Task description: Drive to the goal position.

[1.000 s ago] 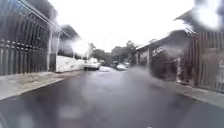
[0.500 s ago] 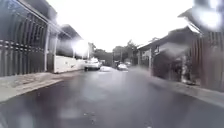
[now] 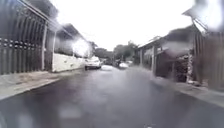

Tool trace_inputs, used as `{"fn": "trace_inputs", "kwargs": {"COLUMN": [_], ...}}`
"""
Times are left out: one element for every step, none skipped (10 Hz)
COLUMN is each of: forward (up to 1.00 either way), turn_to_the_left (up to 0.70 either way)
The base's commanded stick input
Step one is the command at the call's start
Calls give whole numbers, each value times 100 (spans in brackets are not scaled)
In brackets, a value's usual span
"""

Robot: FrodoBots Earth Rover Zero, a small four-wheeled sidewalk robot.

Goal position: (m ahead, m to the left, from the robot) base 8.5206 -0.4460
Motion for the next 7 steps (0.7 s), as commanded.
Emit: {"fn": "trace_inputs", "kwargs": {"forward": [70, 70, 70, 70, 70, 70, 70], "turn_to_the_left": [-2, -34, -35, -23, -8, 0, 0]}}
